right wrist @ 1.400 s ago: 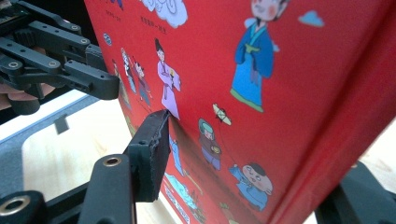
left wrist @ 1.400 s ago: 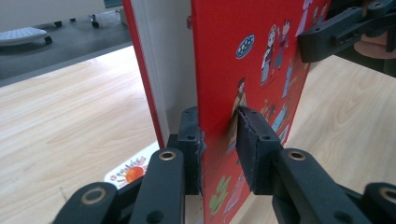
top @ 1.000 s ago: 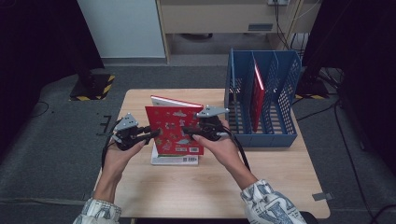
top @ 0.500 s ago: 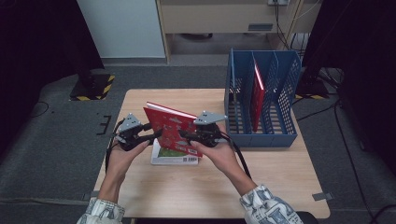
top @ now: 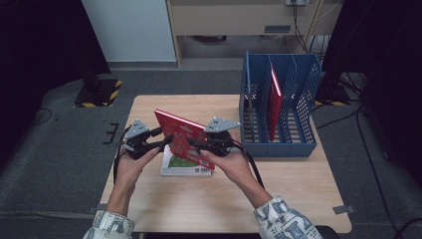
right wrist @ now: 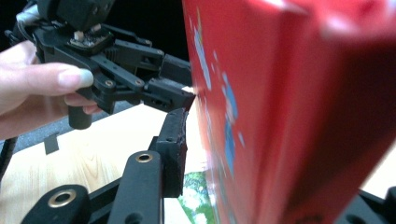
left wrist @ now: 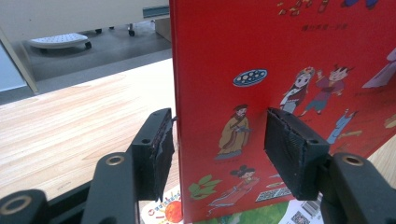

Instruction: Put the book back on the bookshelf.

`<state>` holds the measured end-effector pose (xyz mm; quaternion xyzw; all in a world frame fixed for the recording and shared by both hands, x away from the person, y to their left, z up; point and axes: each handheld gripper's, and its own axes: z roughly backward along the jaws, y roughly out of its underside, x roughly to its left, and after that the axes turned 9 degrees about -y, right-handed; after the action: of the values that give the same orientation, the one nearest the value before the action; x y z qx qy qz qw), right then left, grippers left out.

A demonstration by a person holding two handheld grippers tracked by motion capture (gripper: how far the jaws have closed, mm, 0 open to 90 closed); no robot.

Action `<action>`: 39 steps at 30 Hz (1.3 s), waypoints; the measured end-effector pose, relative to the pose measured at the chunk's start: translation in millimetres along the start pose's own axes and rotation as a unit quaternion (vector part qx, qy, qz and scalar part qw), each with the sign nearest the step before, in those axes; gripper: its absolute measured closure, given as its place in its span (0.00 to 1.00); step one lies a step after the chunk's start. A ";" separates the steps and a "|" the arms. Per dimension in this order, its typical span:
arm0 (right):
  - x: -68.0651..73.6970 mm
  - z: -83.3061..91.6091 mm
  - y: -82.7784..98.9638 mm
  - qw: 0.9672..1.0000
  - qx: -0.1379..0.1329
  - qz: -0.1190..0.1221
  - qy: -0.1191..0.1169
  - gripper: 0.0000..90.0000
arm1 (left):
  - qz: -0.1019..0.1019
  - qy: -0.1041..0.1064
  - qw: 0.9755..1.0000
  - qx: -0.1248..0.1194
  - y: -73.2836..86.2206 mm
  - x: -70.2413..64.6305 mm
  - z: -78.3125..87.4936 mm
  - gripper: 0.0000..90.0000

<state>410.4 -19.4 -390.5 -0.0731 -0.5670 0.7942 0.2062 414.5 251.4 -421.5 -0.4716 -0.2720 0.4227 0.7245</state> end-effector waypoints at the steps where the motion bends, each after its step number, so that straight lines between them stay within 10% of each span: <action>1: -1.0 0.6 -1.7 1.000 -0.002 0.000 -0.002 0.67 | 0.001 0.001 1.000 0.000 -0.1 -0.3 -0.8 0.46; 39: -14.1 -6.5 -17.3 1.000 -0.021 -0.008 -0.018 0.80 | -0.009 0.000 1.000 0.011 -2.5 -4.1 -6.7 0.46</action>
<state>429.7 -14.8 -378.3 -0.0586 -0.5875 0.7817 0.2008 418.6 244.3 -422.0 -0.4610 -0.2713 0.4194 0.7335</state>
